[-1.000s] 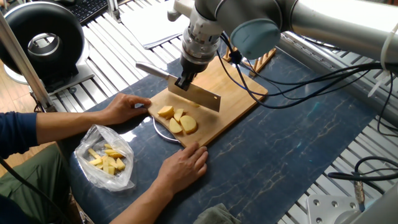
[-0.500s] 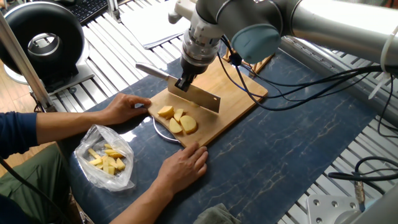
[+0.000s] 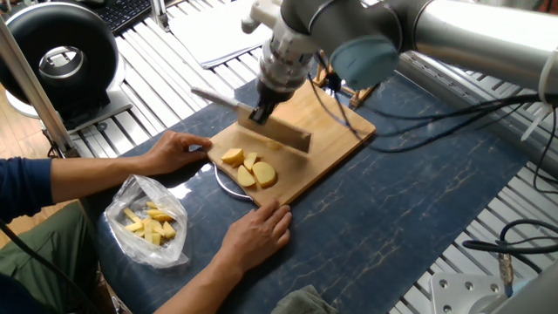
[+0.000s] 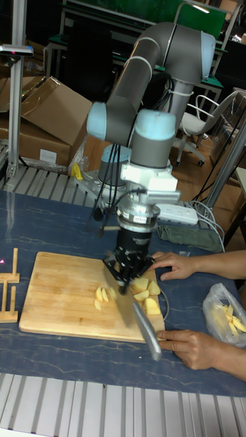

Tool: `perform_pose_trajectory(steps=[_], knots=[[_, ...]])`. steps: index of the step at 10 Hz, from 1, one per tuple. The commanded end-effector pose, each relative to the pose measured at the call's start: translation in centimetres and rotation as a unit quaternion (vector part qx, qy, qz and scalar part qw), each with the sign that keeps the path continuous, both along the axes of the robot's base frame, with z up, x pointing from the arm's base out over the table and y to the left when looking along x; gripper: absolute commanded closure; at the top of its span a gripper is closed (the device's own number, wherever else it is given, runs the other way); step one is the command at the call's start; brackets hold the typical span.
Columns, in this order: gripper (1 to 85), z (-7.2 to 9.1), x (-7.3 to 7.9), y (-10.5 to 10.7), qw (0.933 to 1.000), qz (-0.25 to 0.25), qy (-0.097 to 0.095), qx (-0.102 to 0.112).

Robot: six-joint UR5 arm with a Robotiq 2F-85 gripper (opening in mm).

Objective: Chop the potatoes

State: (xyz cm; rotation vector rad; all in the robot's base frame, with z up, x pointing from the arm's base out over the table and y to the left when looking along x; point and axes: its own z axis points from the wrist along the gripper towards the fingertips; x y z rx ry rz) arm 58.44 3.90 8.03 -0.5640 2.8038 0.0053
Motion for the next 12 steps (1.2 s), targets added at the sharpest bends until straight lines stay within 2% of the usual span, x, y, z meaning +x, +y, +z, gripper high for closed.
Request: perform_pose_trajectory(steps=[1,4,9,12], knots=[[84.7,1.9,-0.1,-0.4,0.9998,0.002,0.017,-0.001],[84.7,2.4,-0.8,1.9,0.9989,-0.030,0.032,0.013],[84.7,0.6,0.2,2.2,0.9996,-0.019,0.009,0.018],[84.7,-0.1,0.4,2.4,0.9996,-0.021,0.002,0.018]])
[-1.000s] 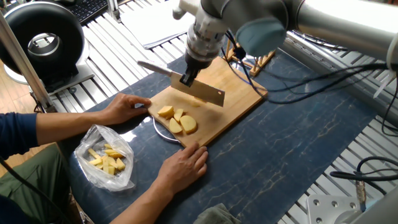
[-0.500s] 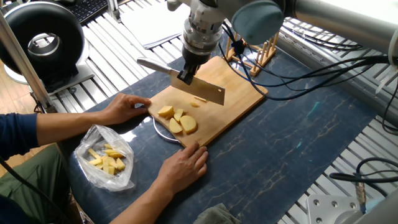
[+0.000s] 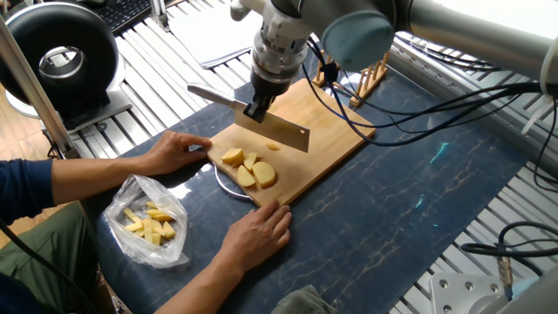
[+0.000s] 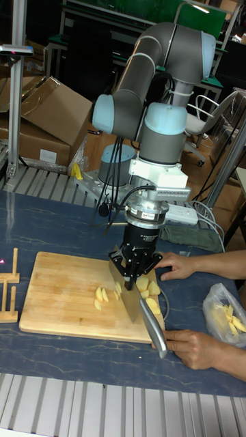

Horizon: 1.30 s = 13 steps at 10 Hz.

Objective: Chop the potatoes

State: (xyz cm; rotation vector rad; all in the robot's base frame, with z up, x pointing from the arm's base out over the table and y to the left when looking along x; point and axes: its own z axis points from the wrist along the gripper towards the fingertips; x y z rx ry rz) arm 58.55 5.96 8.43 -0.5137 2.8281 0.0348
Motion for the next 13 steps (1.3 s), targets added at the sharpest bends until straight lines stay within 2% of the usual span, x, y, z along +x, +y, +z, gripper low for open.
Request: perform_pose_trajectory(steps=[1,13], knots=[[84.7,-0.60,0.32,0.32,0.9999,-0.005,-0.008,0.006],[84.7,-1.37,0.35,0.40,0.9998,-0.007,-0.018,0.007]])
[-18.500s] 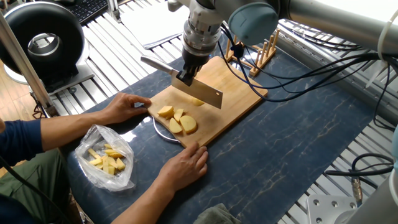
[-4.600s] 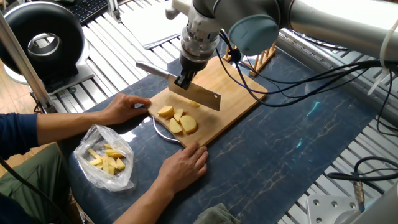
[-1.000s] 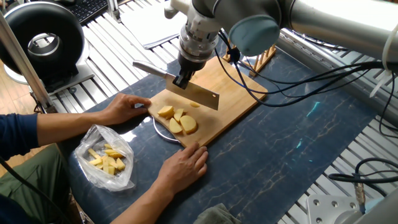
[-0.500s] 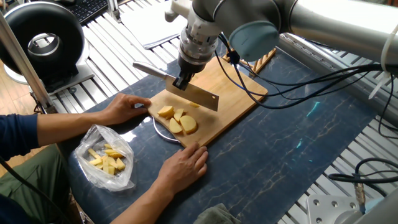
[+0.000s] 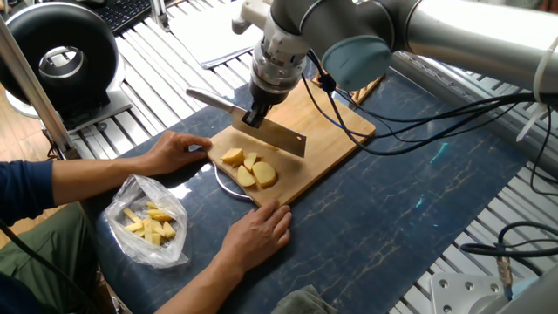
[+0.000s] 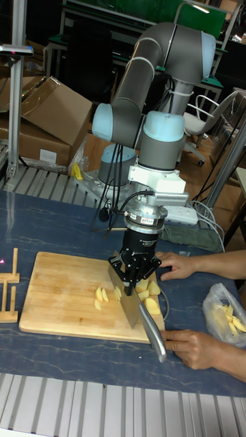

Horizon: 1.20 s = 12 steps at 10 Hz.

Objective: Chop the potatoes

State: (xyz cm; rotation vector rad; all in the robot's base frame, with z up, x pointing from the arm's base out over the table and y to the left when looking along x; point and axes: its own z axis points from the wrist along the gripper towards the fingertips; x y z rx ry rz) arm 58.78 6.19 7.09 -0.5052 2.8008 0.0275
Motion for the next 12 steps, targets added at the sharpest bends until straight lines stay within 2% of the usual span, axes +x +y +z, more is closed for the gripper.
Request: perform_pose_trajectory(steps=[1,6,8,9,10,12], knots=[[84.7,-0.1,0.1,0.0,1.0000,-0.003,-0.004,0.007],[84.7,-0.6,0.6,-0.9,0.9998,0.007,-0.017,0.009],[84.7,1.6,0.1,-2.6,0.9995,0.033,0.001,-0.004],[84.7,3.3,-0.3,-3.8,0.9985,0.047,0.019,-0.019],[84.7,4.6,0.0,-4.4,0.9977,0.050,0.032,-0.031],[84.7,4.8,0.6,-3.1,0.9990,0.026,0.036,-0.008]])
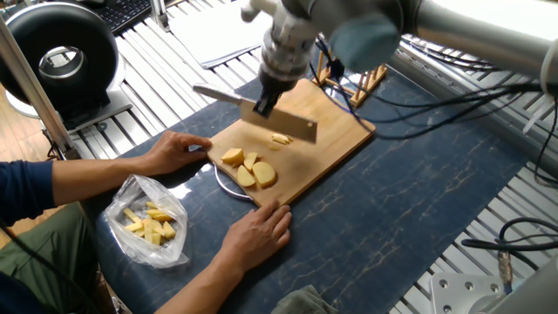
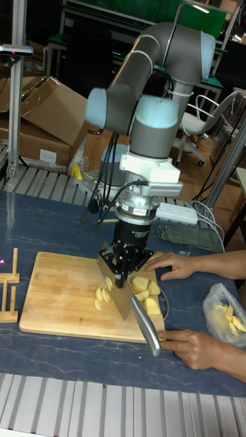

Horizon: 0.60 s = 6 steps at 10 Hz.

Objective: Chop the potatoes

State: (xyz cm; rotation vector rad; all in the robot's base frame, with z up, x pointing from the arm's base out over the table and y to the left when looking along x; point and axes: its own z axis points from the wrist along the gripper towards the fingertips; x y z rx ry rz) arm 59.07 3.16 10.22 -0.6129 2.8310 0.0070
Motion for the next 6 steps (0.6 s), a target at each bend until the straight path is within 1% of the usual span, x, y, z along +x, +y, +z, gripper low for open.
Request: perform_pose_trajectory(steps=[1,3,6], knots=[[84.7,1.9,0.9,-0.2,0.9998,-0.012,0.014,0.008],[84.7,2.4,1.6,-0.6,0.9997,-0.019,0.016,0.006],[84.7,2.7,2.2,0.1,0.9990,-0.039,0.022,0.006]])
